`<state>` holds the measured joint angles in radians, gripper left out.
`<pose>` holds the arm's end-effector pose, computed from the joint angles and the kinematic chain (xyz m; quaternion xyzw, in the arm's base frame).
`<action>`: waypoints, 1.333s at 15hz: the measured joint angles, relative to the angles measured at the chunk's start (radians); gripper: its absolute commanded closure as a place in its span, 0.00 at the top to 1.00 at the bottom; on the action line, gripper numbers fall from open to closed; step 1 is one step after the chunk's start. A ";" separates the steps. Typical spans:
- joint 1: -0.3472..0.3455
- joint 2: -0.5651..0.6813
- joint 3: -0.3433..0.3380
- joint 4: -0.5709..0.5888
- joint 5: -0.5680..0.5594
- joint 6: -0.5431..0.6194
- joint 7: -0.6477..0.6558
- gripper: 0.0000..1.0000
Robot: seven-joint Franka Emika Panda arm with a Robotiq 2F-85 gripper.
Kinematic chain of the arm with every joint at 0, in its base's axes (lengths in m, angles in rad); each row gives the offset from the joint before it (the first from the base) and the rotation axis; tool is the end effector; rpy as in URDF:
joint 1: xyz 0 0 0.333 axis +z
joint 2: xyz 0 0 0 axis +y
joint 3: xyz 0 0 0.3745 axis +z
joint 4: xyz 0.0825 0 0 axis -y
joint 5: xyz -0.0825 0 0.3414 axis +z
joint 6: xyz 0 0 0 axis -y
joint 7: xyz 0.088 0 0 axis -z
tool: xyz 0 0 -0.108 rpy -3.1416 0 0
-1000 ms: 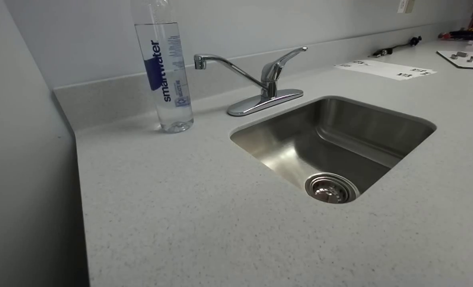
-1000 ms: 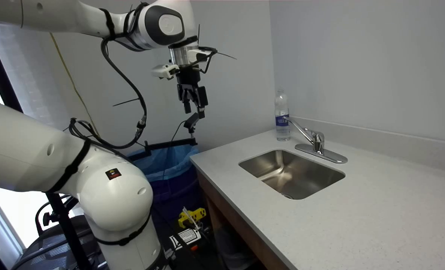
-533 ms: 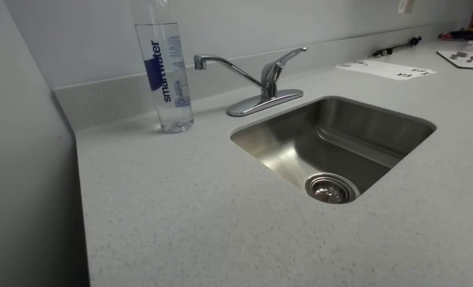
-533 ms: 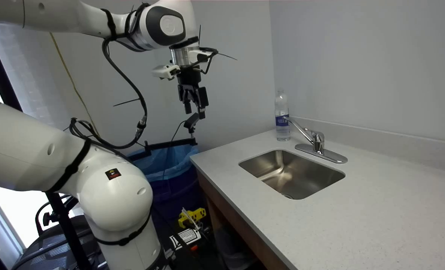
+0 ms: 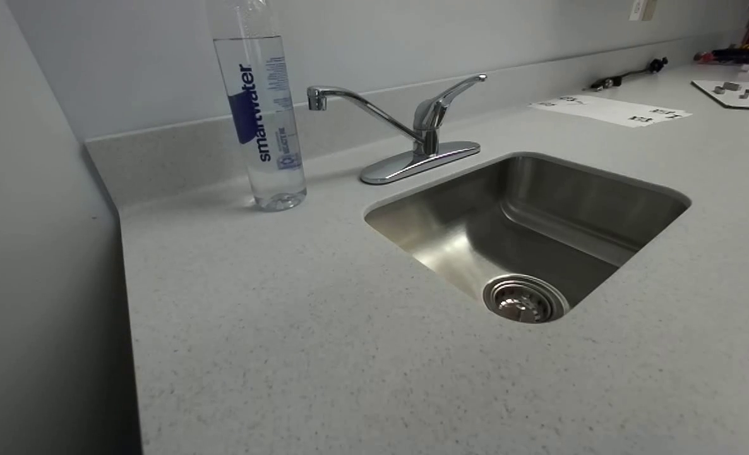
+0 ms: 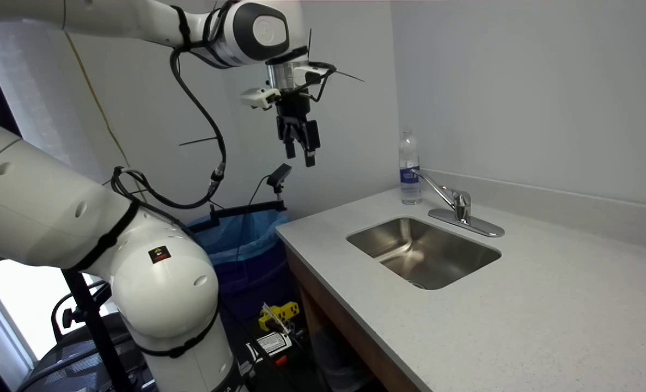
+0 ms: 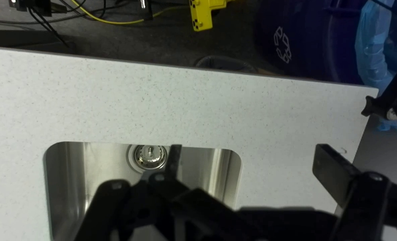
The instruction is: Push the faucet to the right
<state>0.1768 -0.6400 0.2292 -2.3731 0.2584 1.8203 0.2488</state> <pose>0.2541 0.1585 0.6026 -0.9970 -0.0318 -0.0194 0.0672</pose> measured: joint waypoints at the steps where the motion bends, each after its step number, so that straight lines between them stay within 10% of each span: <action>1: -0.009 0.022 -0.003 0.017 -0.004 0.011 0.000 1.00; 20: -0.039 0.269 -0.036 0.188 -0.193 0.240 -0.104 1.00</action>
<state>0.1375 -0.3706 0.1937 -2.1851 0.0655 2.0602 0.1452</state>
